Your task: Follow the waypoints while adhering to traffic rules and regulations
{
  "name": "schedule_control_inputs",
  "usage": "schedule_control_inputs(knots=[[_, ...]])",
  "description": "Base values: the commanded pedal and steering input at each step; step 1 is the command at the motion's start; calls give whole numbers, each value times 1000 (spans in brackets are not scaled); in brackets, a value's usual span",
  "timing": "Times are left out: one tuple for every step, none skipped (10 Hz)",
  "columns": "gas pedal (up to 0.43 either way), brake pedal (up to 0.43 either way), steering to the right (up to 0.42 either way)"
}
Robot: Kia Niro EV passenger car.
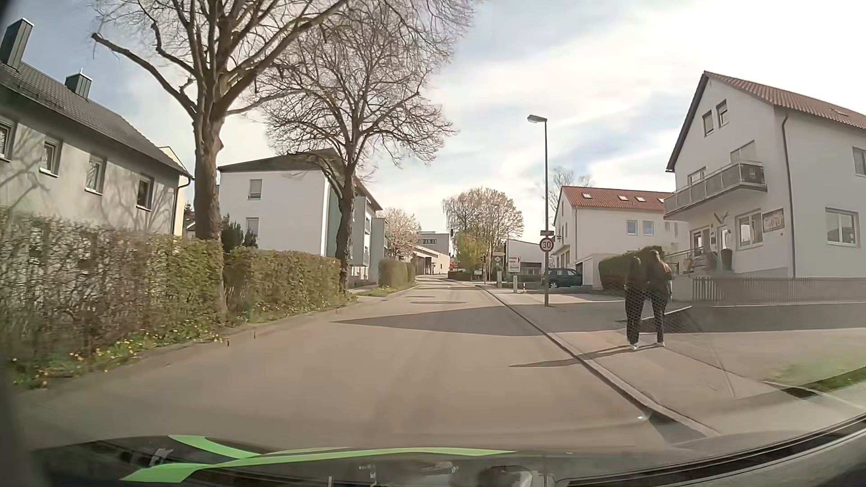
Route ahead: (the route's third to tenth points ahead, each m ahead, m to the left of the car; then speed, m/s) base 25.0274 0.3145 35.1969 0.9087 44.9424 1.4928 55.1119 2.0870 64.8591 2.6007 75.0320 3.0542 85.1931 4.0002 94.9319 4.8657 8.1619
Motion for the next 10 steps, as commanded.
schedule_control_inputs(knots=[[118, 0, -1], [130, 0, -1], [130, 0, -1], [130, 0, -1], [130, 0, -1], [130, 0, -1], [130, 0, -1], [138, 0, -1], [150, 0, -1], [157, 0, -1]])
